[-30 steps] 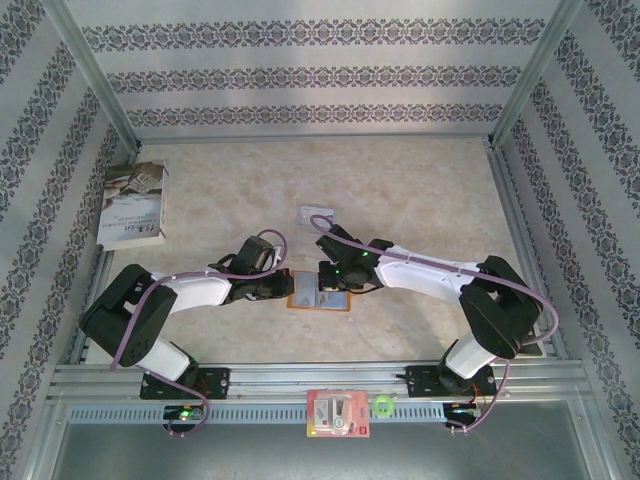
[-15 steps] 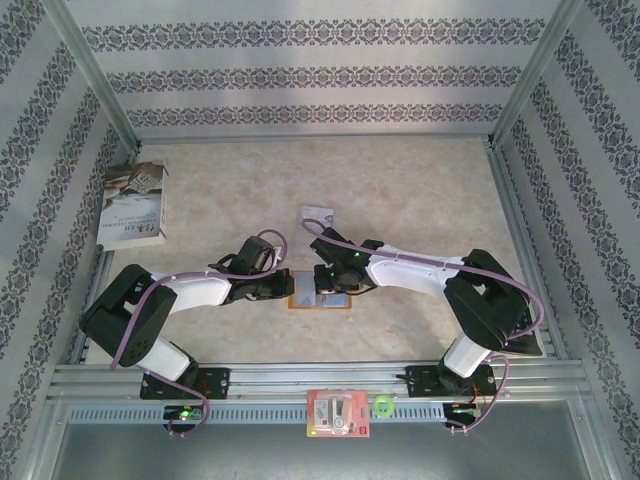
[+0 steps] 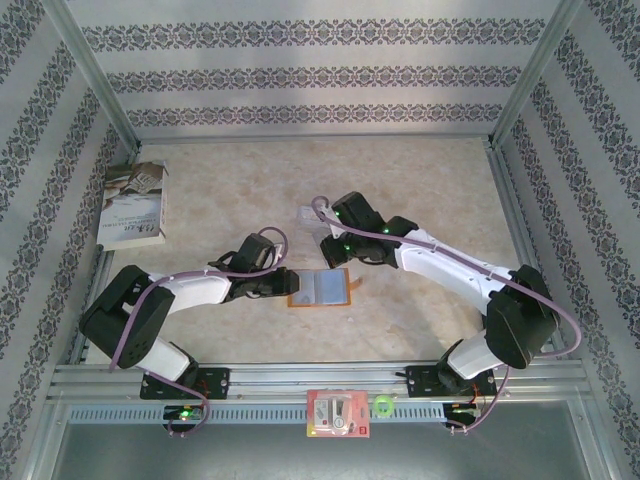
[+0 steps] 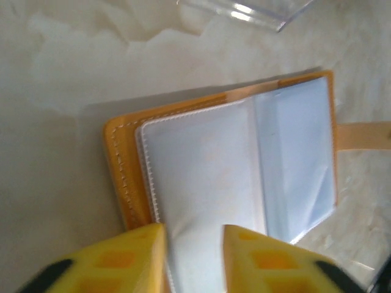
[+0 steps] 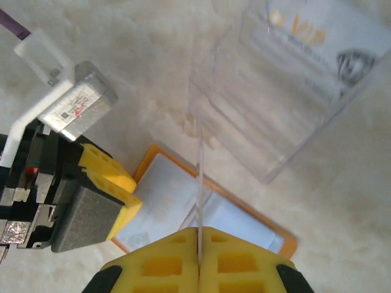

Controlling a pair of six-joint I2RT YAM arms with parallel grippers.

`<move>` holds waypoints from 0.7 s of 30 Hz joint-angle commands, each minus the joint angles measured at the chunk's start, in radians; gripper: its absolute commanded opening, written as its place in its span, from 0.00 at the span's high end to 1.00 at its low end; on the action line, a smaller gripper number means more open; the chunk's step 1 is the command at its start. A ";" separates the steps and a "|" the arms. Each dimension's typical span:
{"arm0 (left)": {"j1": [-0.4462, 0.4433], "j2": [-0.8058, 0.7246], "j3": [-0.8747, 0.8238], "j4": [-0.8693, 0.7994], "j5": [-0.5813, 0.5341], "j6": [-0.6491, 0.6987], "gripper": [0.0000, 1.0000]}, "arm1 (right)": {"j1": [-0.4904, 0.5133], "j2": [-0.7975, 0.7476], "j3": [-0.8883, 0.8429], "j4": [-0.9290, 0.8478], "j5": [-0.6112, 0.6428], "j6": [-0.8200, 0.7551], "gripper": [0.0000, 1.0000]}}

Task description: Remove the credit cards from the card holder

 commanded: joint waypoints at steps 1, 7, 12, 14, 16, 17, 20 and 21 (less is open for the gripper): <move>0.005 -0.075 0.048 -0.073 -0.010 0.013 0.55 | -0.019 0.037 0.086 -0.061 0.019 -0.288 1.00; 0.044 -0.218 0.072 -0.183 -0.047 0.026 0.30 | -0.031 0.182 0.289 -0.171 0.060 -0.561 1.00; 0.093 -0.326 0.061 -0.297 -0.089 0.042 0.00 | -0.059 0.348 0.495 -0.258 0.112 -0.702 1.00; 0.110 -0.364 0.047 -0.335 -0.107 0.045 0.00 | -0.079 0.409 0.572 -0.294 0.115 -0.740 1.00; 0.123 -0.405 0.031 -0.362 -0.125 0.045 0.00 | -0.099 0.462 0.638 -0.325 0.099 -0.768 1.00; 0.129 -0.427 0.022 -0.378 -0.141 0.045 0.00 | -0.109 0.484 0.662 -0.333 0.089 -0.783 1.00; 0.154 -0.478 -0.001 -0.413 -0.173 0.041 0.00 | -0.132 0.543 0.723 -0.360 0.069 -0.822 1.00; 0.164 -0.491 -0.008 -0.419 -0.175 0.039 0.00 | -0.138 0.562 0.745 -0.375 0.057 -0.834 1.00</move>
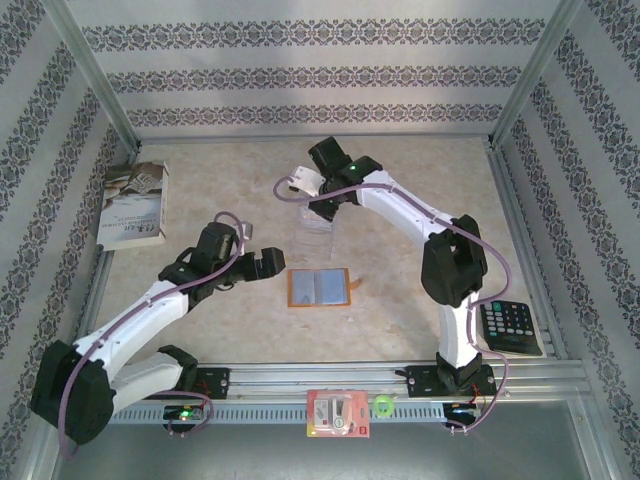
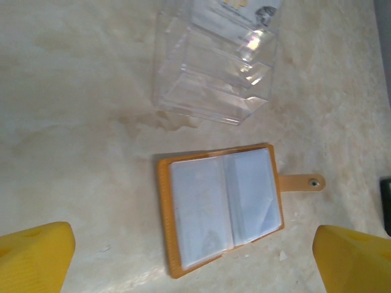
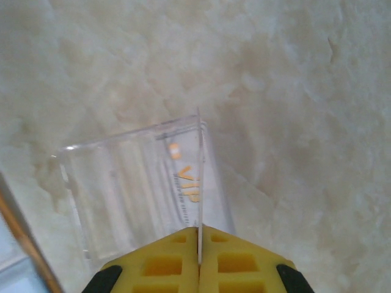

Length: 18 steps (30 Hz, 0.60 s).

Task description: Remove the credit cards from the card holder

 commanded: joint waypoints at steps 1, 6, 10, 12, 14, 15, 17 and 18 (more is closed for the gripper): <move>0.036 -0.039 -0.035 -0.096 -0.048 0.012 0.00 | -0.019 0.053 0.080 -0.090 -0.028 -0.090 1.00; 0.063 -0.030 -0.043 -0.112 -0.042 0.016 0.01 | -0.030 0.117 0.144 -0.128 -0.057 -0.126 1.00; 0.067 -0.011 -0.048 -0.103 -0.043 0.015 0.00 | -0.031 0.144 0.167 -0.151 -0.078 -0.139 1.00; 0.070 -0.004 -0.055 -0.093 -0.044 0.010 0.00 | -0.033 0.150 0.168 -0.155 -0.085 -0.140 1.00; 0.070 0.002 -0.059 -0.080 -0.041 0.007 0.00 | -0.033 0.154 0.165 -0.160 -0.099 -0.141 1.00; 0.072 0.007 -0.059 -0.075 -0.040 0.005 0.00 | -0.033 0.156 0.164 -0.161 -0.099 -0.140 1.00; 0.073 0.015 -0.060 -0.070 -0.037 0.005 0.00 | -0.034 0.168 0.167 -0.167 -0.091 -0.140 1.00; 0.072 0.018 -0.059 -0.069 -0.036 0.004 0.00 | -0.032 0.173 0.168 -0.167 -0.079 -0.140 1.00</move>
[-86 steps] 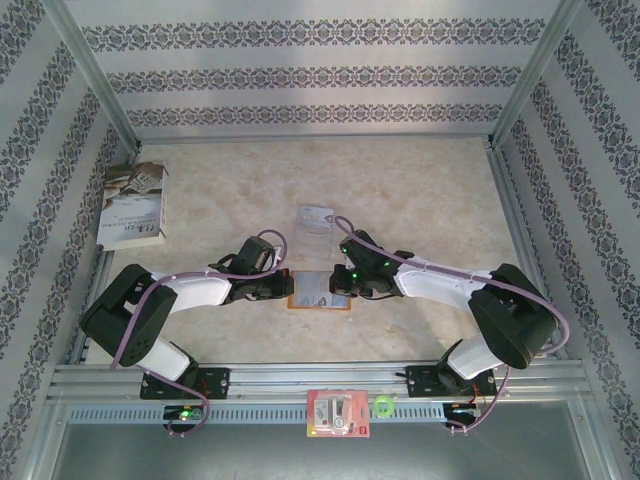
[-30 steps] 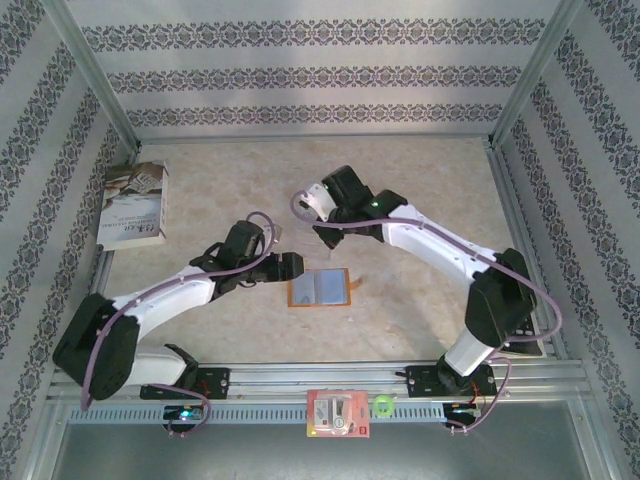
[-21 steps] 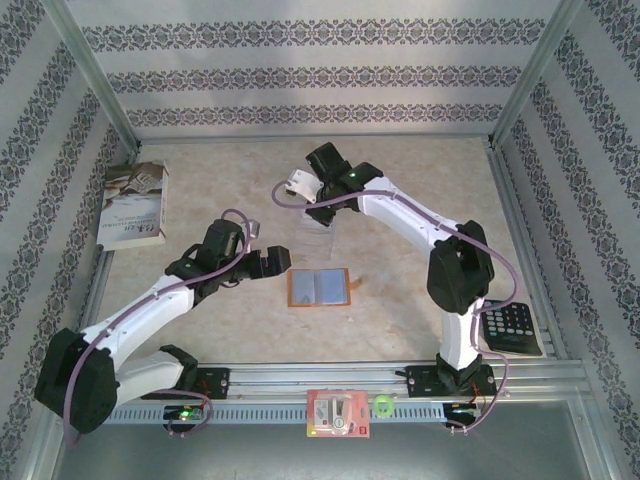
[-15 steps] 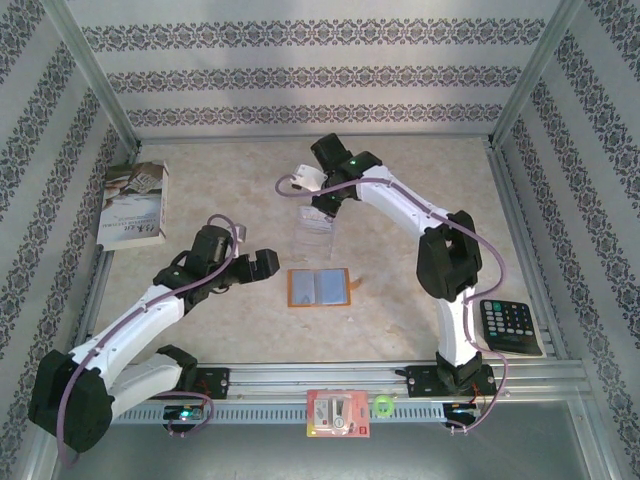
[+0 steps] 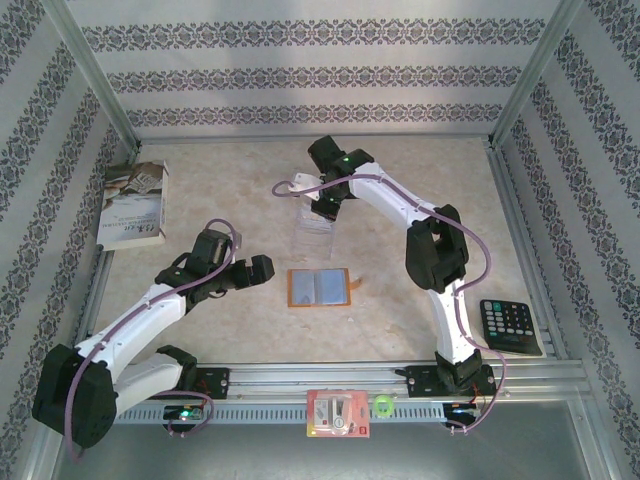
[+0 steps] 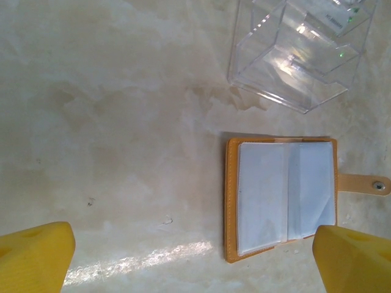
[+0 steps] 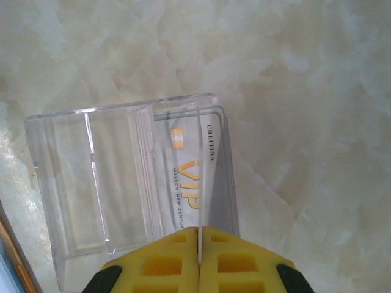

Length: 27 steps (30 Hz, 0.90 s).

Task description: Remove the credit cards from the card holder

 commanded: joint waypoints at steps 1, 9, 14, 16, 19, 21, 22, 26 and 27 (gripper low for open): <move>0.019 0.013 -0.011 0.002 -0.009 0.005 0.00 | -0.002 0.030 0.034 -0.034 -0.001 -0.012 1.00; 0.020 0.008 -0.013 0.007 0.005 0.001 0.00 | 0.003 0.001 -0.001 0.067 0.046 0.048 0.70; 0.020 -0.024 -0.021 0.008 -0.004 -0.009 0.00 | 0.004 -0.127 -0.111 0.247 0.001 0.151 0.61; 0.021 -0.043 -0.031 0.024 -0.011 -0.015 0.00 | 0.014 -0.178 -0.154 0.304 -0.024 0.231 0.60; 0.021 -0.066 -0.057 0.064 -0.021 -0.034 0.00 | 0.044 -0.257 -0.250 0.401 -0.013 0.400 0.59; 0.024 -0.075 -0.074 0.099 -0.022 -0.051 0.00 | 0.067 -0.308 -0.330 0.444 -0.007 0.521 0.59; 0.026 -0.078 -0.084 0.117 -0.021 -0.056 0.00 | 0.082 -0.336 -0.377 0.460 0.001 0.589 0.59; 0.030 -0.092 -0.105 0.135 -0.031 -0.069 0.00 | 0.154 -0.446 -0.567 0.480 0.055 0.771 0.57; 0.032 -0.101 -0.111 0.136 -0.034 -0.069 0.00 | 0.175 -0.472 -0.617 0.476 0.068 0.812 0.57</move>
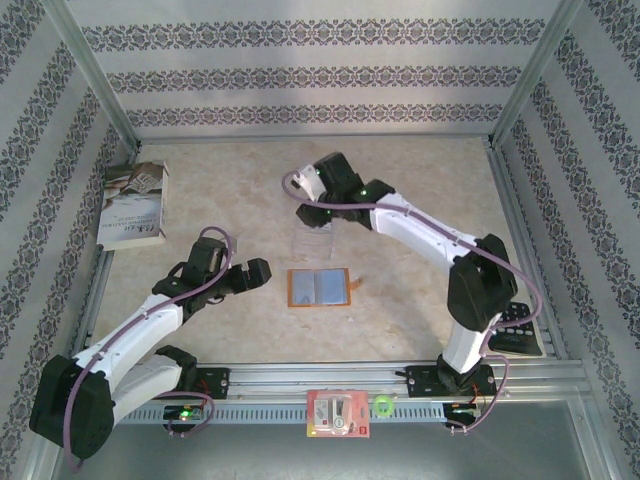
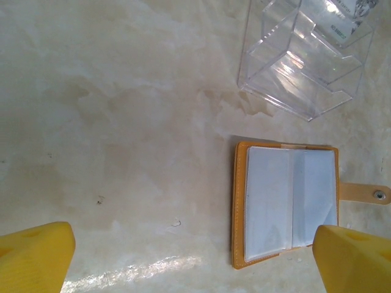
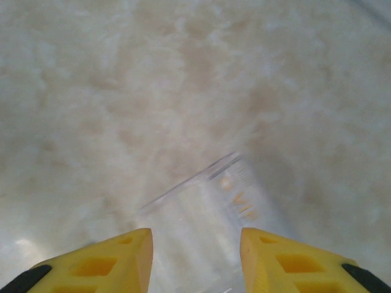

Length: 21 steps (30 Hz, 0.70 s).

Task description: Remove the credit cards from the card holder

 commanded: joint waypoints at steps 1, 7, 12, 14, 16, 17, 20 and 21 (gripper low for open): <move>0.019 -0.038 -0.024 0.051 -0.030 -0.024 0.00 | 0.068 -0.063 -0.150 0.011 0.064 0.241 0.57; 0.032 -0.106 -0.083 0.086 -0.032 -0.047 0.00 | 0.211 -0.077 -0.312 -0.010 0.058 0.354 0.56; 0.041 -0.141 -0.104 0.081 -0.026 -0.050 0.00 | 0.321 0.014 -0.280 -0.025 0.115 0.390 0.57; 0.043 -0.154 -0.106 0.067 -0.028 -0.044 0.00 | 0.335 0.037 -0.268 -0.026 0.131 0.391 0.59; 0.045 -0.165 -0.109 0.060 -0.023 -0.038 0.00 | 0.341 0.054 -0.256 -0.025 0.143 0.387 0.60; 0.047 -0.168 -0.110 0.058 -0.021 -0.036 0.00 | 0.342 0.062 -0.248 -0.028 0.150 0.381 0.60; 0.049 -0.171 -0.112 0.056 -0.013 -0.035 0.01 | 0.347 0.086 -0.228 -0.039 0.171 0.366 0.60; 0.050 -0.171 -0.114 0.055 -0.014 -0.035 0.00 | 0.348 0.093 -0.223 -0.040 0.168 0.364 0.60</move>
